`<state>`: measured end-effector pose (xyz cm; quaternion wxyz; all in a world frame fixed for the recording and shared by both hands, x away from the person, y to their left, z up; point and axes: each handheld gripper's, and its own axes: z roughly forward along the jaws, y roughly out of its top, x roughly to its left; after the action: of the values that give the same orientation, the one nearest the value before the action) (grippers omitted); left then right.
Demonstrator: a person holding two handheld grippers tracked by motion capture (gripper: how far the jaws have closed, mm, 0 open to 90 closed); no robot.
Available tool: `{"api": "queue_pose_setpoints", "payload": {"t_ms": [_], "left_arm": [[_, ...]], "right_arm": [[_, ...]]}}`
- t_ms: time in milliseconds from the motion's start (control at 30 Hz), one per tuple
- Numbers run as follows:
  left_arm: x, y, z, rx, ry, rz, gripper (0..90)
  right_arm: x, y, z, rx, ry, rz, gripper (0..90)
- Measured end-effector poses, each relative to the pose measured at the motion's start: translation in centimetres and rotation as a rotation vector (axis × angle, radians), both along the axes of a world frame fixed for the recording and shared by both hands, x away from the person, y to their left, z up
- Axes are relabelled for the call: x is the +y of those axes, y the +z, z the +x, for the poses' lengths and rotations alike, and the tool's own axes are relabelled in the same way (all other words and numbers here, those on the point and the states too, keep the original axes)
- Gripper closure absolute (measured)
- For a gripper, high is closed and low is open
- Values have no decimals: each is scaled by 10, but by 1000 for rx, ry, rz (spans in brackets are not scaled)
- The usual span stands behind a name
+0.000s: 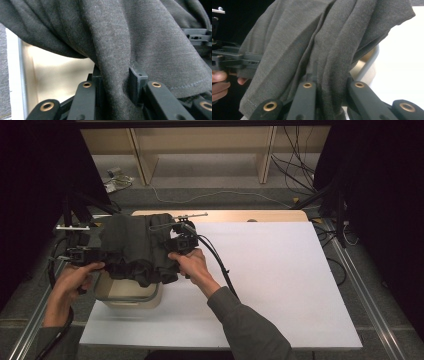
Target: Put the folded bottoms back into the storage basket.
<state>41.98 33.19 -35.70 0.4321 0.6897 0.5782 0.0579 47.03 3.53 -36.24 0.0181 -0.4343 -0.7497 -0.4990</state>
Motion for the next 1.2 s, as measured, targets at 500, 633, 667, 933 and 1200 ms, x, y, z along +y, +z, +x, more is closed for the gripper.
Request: {"api": "queue_pose_setpoints", "payload": {"t_ms": [500, 633, 667, 933, 1200], "left_arm": [[12, -10, 3, 10, 67, 20, 712], [13, -13, 4, 12, 85, 26, 712], [14, -13, 4, 12, 91, 27, 712], [16, -19, 6, 22, 110, 40, 712], [16, -25, 9, 27, 132, 50, 711]], "right_arm": [[23, -9, -3, 26, -27, 3, 816], [28, -11, -3, 37, -35, 2, 816], [30, -12, -4, 41, -38, -1, 815], [39, -19, -4, 74, -50, -4, 815], [44, -24, -4, 85, -55, -13, 815]]}}
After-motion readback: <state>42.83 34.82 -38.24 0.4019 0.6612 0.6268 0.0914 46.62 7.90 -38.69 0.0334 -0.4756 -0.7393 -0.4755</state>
